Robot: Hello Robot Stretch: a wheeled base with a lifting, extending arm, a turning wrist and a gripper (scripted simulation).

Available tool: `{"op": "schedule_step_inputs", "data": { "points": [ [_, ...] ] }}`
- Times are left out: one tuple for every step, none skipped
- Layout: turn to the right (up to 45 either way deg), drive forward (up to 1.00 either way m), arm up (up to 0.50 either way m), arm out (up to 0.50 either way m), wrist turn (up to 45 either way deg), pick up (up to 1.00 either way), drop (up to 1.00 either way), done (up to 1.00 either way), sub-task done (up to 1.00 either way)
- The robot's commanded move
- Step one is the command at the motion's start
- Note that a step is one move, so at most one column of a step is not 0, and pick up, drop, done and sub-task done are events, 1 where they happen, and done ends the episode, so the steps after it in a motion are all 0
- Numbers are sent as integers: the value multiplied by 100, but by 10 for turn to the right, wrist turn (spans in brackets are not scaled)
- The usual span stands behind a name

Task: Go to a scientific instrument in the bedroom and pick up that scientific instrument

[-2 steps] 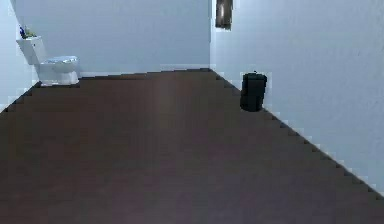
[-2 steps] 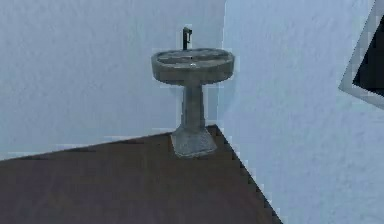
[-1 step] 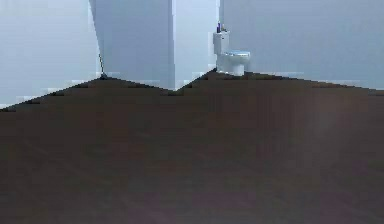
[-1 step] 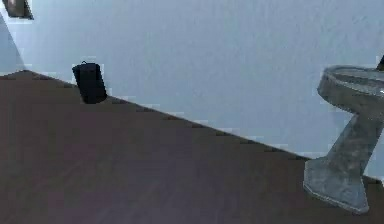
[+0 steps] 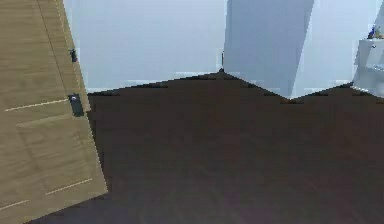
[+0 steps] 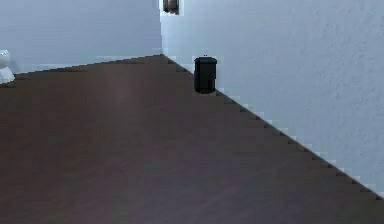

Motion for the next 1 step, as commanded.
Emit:
{"op": "schedule_step_inputs", "data": {
  "points": [
    [0, 100, 0, 0, 0, 0, 0, 0, 0]
  ]
}}
